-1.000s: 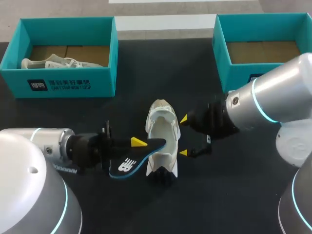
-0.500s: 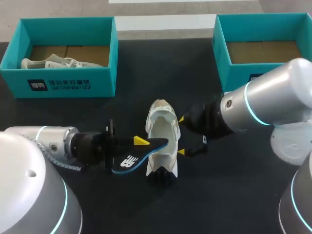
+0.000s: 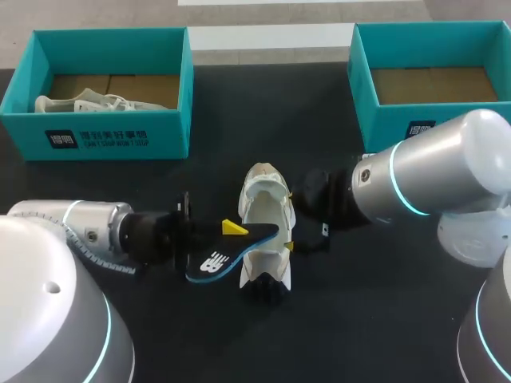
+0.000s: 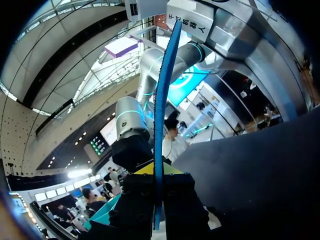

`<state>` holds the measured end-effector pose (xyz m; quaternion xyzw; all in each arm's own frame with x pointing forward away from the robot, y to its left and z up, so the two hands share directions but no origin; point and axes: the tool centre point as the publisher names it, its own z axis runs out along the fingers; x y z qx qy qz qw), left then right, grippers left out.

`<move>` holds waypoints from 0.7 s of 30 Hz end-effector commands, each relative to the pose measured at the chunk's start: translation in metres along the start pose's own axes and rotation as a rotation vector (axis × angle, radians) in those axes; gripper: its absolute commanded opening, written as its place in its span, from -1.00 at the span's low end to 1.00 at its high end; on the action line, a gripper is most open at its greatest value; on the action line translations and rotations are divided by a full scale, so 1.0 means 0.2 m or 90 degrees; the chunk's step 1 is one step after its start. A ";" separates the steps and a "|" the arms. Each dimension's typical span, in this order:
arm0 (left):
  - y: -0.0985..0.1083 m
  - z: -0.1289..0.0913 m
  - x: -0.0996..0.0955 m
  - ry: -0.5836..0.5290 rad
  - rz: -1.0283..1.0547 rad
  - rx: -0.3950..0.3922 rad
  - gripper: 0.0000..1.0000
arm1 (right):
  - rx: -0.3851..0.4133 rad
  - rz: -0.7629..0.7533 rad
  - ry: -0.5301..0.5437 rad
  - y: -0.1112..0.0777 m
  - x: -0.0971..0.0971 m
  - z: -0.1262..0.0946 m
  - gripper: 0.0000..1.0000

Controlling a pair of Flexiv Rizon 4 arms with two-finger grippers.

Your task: Take the shoe out of the shoebox, open the shoe tongue, remove and reinsert the insole, then place the shoe into the shoebox

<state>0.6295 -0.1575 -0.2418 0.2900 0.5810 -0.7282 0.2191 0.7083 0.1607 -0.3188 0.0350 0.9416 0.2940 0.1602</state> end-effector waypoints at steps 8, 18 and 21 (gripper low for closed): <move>0.03 -0.01 0.03 0.021 -0.016 0.023 -1.00 | -0.004 0.001 -0.004 -0.01 0.02 0.01 1.00; 0.11 0.01 0.08 0.056 -0.012 0.007 -1.00 | -0.004 0.001 -0.004 -0.01 0.02 0.01 1.00; 0.13 0.00 0.09 0.065 -0.010 -0.003 -1.00 | -0.004 0.001 -0.004 -0.01 0.02 0.01 1.00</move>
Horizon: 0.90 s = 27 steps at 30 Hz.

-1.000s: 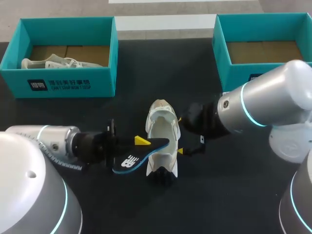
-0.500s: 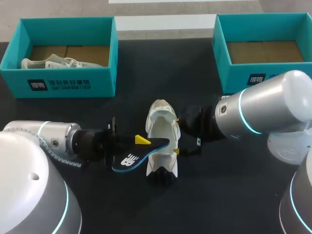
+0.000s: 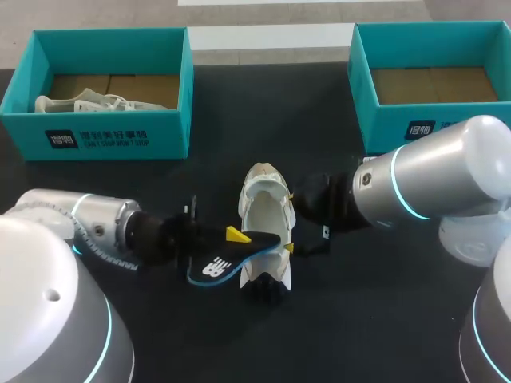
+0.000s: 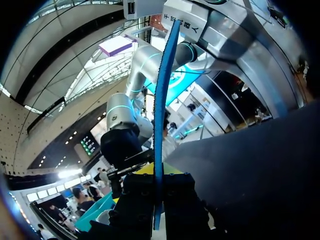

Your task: Take the shoe out of the shoebox, open the shoe tongue, remove and reinsert the insole, then place the shoe into the shoebox

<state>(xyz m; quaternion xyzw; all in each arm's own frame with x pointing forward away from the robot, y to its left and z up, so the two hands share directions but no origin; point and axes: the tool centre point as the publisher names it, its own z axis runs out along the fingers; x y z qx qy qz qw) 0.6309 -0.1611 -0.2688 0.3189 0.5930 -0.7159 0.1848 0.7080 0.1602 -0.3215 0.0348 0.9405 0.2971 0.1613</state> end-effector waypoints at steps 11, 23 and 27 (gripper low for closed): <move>0.10 -0.04 0.03 -0.017 0.000 -0.049 -1.00 | 0.000 0.001 -0.003 0.00 0.01 0.01 1.00; 0.18 0.01 0.02 0.007 0.006 -0.049 -1.00 | 0.000 0.001 -0.003 0.00 0.01 0.01 1.00; 0.20 0.01 0.03 0.009 0.000 -0.053 -1.00 | 0.000 0.001 -0.003 0.00 0.01 0.01 1.00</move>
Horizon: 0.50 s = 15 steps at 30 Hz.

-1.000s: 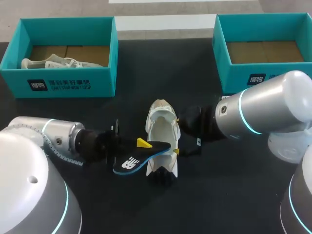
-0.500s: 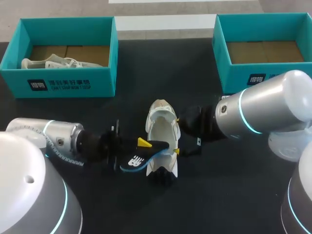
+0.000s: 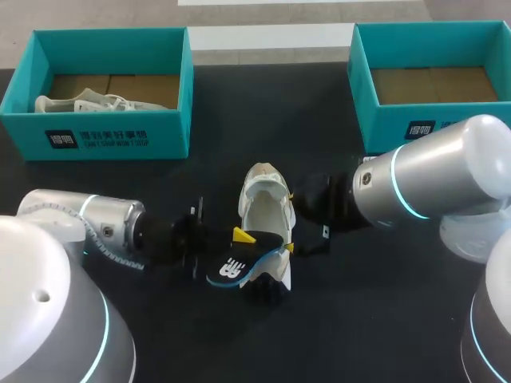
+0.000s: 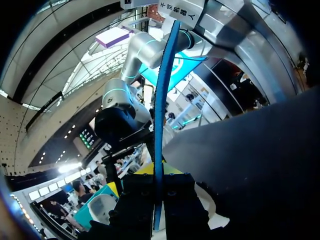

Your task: Take the shoe out of the shoebox, open the shoe tongue, remove and reinsert the insole, then place the shoe into the shoebox

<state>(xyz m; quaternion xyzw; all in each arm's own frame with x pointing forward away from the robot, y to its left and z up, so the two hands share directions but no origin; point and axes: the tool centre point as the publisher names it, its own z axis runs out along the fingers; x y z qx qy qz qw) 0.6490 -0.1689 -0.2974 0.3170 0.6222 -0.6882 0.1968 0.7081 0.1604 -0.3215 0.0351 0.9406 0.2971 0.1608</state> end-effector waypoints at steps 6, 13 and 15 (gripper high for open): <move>0.09 0.00 0.01 -0.001 -0.007 -0.012 -1.00 | 0.000 0.000 -0.004 0.00 0.01 0.01 1.00; 0.19 0.00 -0.02 0.003 -0.004 -0.026 -1.00 | 0.000 0.000 -0.004 0.00 0.01 0.01 1.00; 0.21 0.01 -0.03 0.005 -0.004 -0.026 -1.00 | 0.000 0.000 -0.004 0.00 0.01 0.01 1.00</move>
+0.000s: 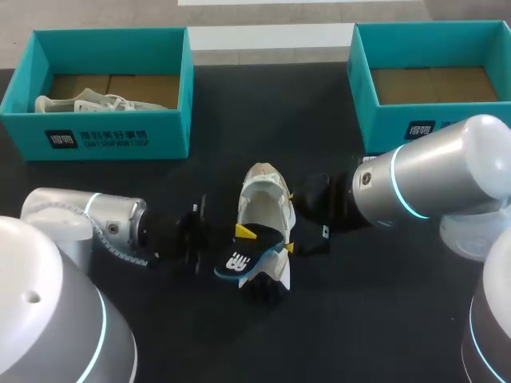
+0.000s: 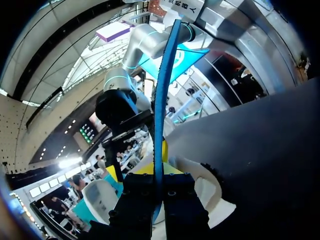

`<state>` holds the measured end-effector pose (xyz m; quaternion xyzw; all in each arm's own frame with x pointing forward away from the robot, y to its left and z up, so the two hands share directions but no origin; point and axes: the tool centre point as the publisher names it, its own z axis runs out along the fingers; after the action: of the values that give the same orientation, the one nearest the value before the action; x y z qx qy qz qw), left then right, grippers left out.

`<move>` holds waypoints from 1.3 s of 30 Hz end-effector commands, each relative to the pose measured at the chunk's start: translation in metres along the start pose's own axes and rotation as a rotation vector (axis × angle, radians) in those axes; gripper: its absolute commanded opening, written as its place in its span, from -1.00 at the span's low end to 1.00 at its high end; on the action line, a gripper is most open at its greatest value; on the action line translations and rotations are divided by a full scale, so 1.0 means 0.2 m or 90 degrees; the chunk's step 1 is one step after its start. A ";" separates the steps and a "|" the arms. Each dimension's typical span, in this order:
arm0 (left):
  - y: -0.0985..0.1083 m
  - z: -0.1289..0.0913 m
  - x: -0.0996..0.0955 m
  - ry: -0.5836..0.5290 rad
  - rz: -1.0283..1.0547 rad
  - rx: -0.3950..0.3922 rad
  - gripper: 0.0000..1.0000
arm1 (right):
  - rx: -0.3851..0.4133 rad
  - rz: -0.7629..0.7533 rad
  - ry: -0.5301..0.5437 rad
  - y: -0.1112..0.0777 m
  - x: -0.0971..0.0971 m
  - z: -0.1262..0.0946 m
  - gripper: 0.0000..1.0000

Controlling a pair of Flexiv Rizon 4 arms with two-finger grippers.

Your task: Take the shoe out of the shoebox, open the shoe tongue, remove and reinsert the insole, then place the shoe into the shoebox

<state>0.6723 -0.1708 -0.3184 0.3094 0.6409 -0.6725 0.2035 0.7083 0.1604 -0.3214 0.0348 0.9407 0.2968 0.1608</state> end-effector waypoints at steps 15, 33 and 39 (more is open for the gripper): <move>0.19 0.01 -0.01 0.001 -0.020 -0.021 -1.00 | 0.000 0.000 -0.004 0.00 0.01 0.01 1.00; -0.07 0.00 -0.11 -0.027 0.024 0.012 -0.13 | 0.000 0.000 -0.004 0.00 0.01 0.01 1.00; -0.07 0.03 -0.05 -0.014 0.017 0.020 -0.89 | 0.000 0.000 -0.004 0.00 0.01 0.01 1.00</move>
<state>0.6720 -0.1751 -0.2987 0.3152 0.6232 -0.6832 0.2132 0.7085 0.1602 -0.3213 0.0343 0.9407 0.2969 0.1605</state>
